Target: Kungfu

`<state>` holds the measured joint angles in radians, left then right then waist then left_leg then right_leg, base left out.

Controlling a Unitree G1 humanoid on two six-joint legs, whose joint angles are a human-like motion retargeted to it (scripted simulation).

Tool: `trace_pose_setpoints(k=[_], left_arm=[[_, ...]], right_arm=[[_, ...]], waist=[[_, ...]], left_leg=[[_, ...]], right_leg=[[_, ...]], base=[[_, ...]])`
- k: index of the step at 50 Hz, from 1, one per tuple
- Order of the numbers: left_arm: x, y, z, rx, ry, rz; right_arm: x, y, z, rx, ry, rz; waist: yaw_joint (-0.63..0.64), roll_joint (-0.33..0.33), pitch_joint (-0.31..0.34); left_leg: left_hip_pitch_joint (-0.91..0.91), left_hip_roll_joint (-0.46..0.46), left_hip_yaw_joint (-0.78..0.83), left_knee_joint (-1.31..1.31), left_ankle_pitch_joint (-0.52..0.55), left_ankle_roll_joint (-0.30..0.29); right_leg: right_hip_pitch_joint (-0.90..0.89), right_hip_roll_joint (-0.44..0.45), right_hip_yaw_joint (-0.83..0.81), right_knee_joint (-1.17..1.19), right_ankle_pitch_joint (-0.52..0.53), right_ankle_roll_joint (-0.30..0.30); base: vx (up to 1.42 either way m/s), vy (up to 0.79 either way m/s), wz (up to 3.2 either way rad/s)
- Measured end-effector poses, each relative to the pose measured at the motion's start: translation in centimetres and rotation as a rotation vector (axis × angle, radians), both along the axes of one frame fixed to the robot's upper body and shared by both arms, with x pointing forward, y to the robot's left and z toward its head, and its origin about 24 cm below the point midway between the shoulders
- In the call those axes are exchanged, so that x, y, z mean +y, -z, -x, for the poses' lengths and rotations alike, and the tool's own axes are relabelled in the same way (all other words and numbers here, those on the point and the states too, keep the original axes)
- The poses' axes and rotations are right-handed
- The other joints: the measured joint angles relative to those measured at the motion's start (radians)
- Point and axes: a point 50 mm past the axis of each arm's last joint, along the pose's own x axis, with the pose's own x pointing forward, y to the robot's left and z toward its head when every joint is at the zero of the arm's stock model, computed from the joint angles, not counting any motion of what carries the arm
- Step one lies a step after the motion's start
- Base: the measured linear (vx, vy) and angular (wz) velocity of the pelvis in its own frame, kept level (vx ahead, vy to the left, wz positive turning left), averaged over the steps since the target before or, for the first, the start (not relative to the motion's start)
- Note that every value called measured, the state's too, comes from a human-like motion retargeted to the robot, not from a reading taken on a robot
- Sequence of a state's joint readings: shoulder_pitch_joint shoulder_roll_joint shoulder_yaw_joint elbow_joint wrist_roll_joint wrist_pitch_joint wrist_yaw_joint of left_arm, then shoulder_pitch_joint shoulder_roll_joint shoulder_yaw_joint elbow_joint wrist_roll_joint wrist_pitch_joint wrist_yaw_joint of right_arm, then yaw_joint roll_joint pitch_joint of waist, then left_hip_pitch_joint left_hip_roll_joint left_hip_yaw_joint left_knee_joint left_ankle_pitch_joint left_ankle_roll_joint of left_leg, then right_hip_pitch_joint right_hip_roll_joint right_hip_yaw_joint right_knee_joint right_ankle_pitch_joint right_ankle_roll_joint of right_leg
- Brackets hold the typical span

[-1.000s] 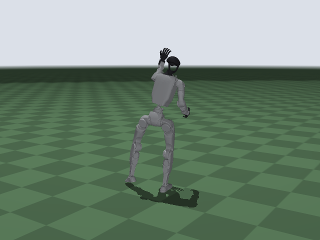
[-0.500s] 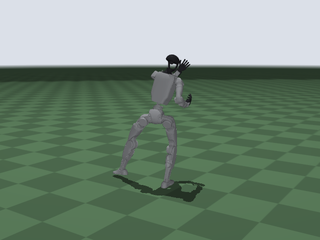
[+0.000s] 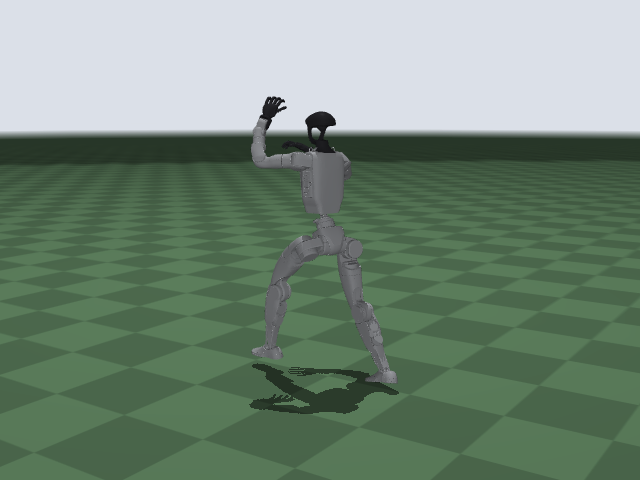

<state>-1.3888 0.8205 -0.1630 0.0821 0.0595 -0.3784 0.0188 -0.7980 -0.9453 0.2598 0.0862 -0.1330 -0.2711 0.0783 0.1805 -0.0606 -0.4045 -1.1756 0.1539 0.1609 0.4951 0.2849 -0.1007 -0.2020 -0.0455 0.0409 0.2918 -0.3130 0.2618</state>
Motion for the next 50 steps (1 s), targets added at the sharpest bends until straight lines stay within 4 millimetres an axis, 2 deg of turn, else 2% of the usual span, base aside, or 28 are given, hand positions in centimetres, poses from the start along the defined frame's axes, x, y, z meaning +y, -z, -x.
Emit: trace_pose_setpoints(k=[2, 3, 5, 7, 8, 10, 12, 13, 15, 17, 22, 27, 31, 34, 37, 38, 40, 42, 43, 45, 48, 50], left_arm=[[0.1, -0.6, 1.2, -0.048, -0.014, 0.010], [0.6, -0.9, 1.8, -0.072, -0.031, 0.024], [1.9, -1.2, 3.0, -0.113, -0.070, 0.062], [2.8, -1.3, 4.4, -0.168, -0.087, 0.097], [3.0, -1.4, 5.0, -0.199, -0.087, 0.112], [3.0, -1.3, 6.0, -0.247, -0.100, 0.133], [3.2, -1.1, 6.3, -0.276, -0.119, 0.164], [3.6, -1.0, 6.4, -0.284, -0.128, 0.190], [4.3, -0.9, 6.6, -0.308, -0.141, 0.239], [4.6, -0.7, 6.8, -0.322, -0.147, 0.261], [4.4, -0.1, 6.2, -0.296, -0.167, 0.232], [4.1, 1.2, 4.2, -0.183, -0.143, 0.203], [1.6, 4.0, 1.0, 0.006, -0.036, 0.097], [-1.9, 7.6, -1.7, 0.187, 0.089, -0.011], [-5.7, 11.8, -3.6, 0.355, 0.253, -0.070], [-6.9, 13.3, -4.1, 0.396, 0.296, -0.079], [-8.1, 15.4, -4.6, 0.423, 0.308, -0.084], [-7.4, 16.0, -5.4, 0.365, 0.207, -0.023], [-6.5, 15.9, -6.0, 0.303, 0.123, 0.030], [-3.5, 15.4, -7.5, 0.166, -0.101, 0.190], [3.1, 14.4, -10.4, 0.048, -0.449, 0.425], [7.1, 15.0, -13.3, 0.161, -0.655, 0.458]], right_arm=[[-1.7, -0.8, -4.2, -0.054, 0.224, 0.092], [-2.6, -0.8, -6.4, -0.071, 0.362, 0.149], [-5.3, 0.1, -9.3, -0.031, 0.744, 0.261], [-9.0, 1.2, -9.2, 0.135, 1.213, 0.166], [-9.9, 1.7, -8.7, 0.245, 1.319, 0.095], [-9.1, 1.9, -9.2, 0.374, 1.192, -0.033], [-6.7, 1.6, -10.3, 0.329, 0.985, -0.085], [-5.9, 1.5, -10.5, 0.266, 0.945, -0.104], [-4.8, 0.8, -10.6, 0.114, 0.931, -0.106], [-4.2, 0.4, -10.6, 0.065, 0.909, -0.052], [-4.0, 1.1, -10.7, 0.096, 0.899, -0.088], [-3.5, 1.7, -10.9, 0.136, 0.860, -0.187], [-3.2, 2.8, -11.1, 0.209, 0.835, -0.332], [-2.3, 4.6, -11.4, 0.362, 0.741, -0.591], [-0.1, 6.7, -11.8, 0.587, 0.503, -0.903], [1.1, 7.7, -11.9, 0.679, 0.389, -0.999], [4.5, 9.4, -11.9, 0.846, 0.101, -1.153], [7.7, 10.6, -11.1, 0.954, -0.224, -1.276], [9.0, 11.4, -10.4, 0.992, -0.368, -1.328], [10.4, 14.2, -8.3, 1.071, -0.571, -1.357], [11.7, 21.5, -2.9, 1.242, -0.641, -1.278], [9.9, 26.9, 1.8, 1.354, -0.586, -1.288]], waist=[[0.111, -0.103, 0.006], [0.160, -0.141, 0.035], [0.208, -0.170, 0.079], [0.217, -0.178, 0.136], [0.221, -0.181, 0.171], [0.230, -0.185, 0.215], [0.232, -0.197, 0.217], [0.221, -0.203, 0.205], [0.194, -0.208, 0.199], [0.185, -0.199, 0.194], [0.171, -0.193, 0.157], [0.148, -0.191, 0.150], [0.152, -0.188, 0.150], [0.163, -0.179, 0.160], [0.157, -0.144, 0.158], [0.148, -0.128, 0.157], [0.104, -0.088, 0.165], [0.035, -0.059, 0.170], [0.007, -0.041, 0.168], [-0.025, -0.003, 0.168], [-0.055, 0.028, 0.158], [-0.107, 0.058, 0.144]], left_leg=[[-0.034, 0.013, 0.044, 0.027, -0.040, -0.005], [-0.027, 0.023, 0.072, 0.040, -0.061, -0.005], [-0.018, 0.028, 0.075, 0.053, -0.080, -0.012], [0.003, -0.005, 0.055, 0.040, -0.071, -0.010], [0.017, -0.028, 0.041, 0.026, -0.059, -0.009], [0.036, -0.046, 0.006, 0.010, -0.041, -0.018], [0.027, -0.042, -0.013, 0.018, -0.030, -0.025], [0.014, -0.043, -0.011, 0.024, -0.024, -0.015], [-0.011, -0.058, 0.001, 0.029, -0.002, 0.019], [-0.041, -0.053, -0.007, 0.039, 0.012, 0.032], [-0.113, 0.013, 0.032, 0.103, 0.006, 0.073], [-0.109, -0.007, 0.026, 0.134, -0.057, 0.071], [-0.082, -0.015, 0.010, 0.155, -0.115, 0.061], [-0.009, -0.041, 0.002, 0.129, -0.157, 0.062], [0.100, -0.078, 0.004, 0.067, -0.191, 0.072], [0.149, -0.093, 0.003, 0.035, -0.197, 0.074], [0.241, -0.105, -0.028, -0.024, -0.200, 0.053], [0.333, -0.127, -0.055, -0.081, -0.206, 0.032], [0.382, -0.136, -0.058, -0.115, -0.208, 0.026], [0.508, -0.160, -0.024, -0.215, -0.217, 0.023], [0.626, -0.148, 0.048, -0.311, -0.281, -0.015], [0.683, -0.136, 0.105, -0.351, -0.293, -0.028]], right_leg=[[-0.047, -0.091, -0.109, -0.006, -0.049, -0.006], [-0.049, -0.139, -0.160, -0.005, -0.078, -0.023], [-0.030, -0.157, -0.222, -0.015, -0.130, -0.092], [-0.001, -0.135, -0.185, -0.008, -0.155, -0.078], [0.015, -0.122, -0.162, -0.003, -0.158, -0.062], [0.056, -0.114, -0.197, -0.021, -0.145, -0.053], [0.072, -0.109, -0.228, -0.043, -0.130, -0.051], [0.067, -0.104, -0.224, -0.044, -0.127, -0.042], [0.058, -0.106, -0.224, -0.041, -0.118, -0.011], [0.051, -0.077, -0.242, -0.051, -0.096, 0.000], [0.024, -0.015, -0.262, -0.069, -0.020, 0.000], [0.043, -0.007, -0.263, -0.084, 0.105, 0.000], [0.062, 0.005, -0.296, -0.086, 0.300, 0.000], [0.082, -0.005, -0.306, -0.071, 0.503, 0.000], [0.088, -0.027, -0.264, -0.015, 0.659, 0.000], [0.081, -0.032, -0.226, 0.026, 0.675, 0.000], [0.041, 0.026, -0.156, 0.123, 0.523, 0.000], [-0.012, 0.110, -0.077, 0.178, 0.362, 0.000], [-0.046, 0.134, -0.049, 0.192, 0.298, 0.000], [-0.122, 0.107, -0.011, 0.205, 0.219, 0.000], [-0.290, 0.135, -0.005, 0.149, 0.169, -0.101], [-0.395, 0.163, -0.031, 0.054, 0.192, -0.146]], base=[[0.14, -0.11, -0.33], [0.03, -0.06, -0.63], [-0.02, -0.14, -0.09], [-0.01, -0.21, 0.84], [-0.02, -0.24, 1.05], [0.03, -0.28, 0.72], [0.13, -0.20, 0.24], [0.15, -0.08, 0.33], [0.10, -0.06, 0.47], [0.03, -0.14, 0.29], [0.17, -0.08, -0.03], [0.29, 0.07, 0.17], [0.40, 0.07, 0.08], [0.43, 0.23, 0.15], [0.52, 0.48, 0.19], [0.51, 0.41, 0.21], [0.46, 0.19, 0.34], [0.45, 0.11, 0.47], [0.45, 0.35, 0.01], [0.43, 0.58, -0.61], [0.39, 0.41, -1.03], [0.39, 0.31, -0.43]])
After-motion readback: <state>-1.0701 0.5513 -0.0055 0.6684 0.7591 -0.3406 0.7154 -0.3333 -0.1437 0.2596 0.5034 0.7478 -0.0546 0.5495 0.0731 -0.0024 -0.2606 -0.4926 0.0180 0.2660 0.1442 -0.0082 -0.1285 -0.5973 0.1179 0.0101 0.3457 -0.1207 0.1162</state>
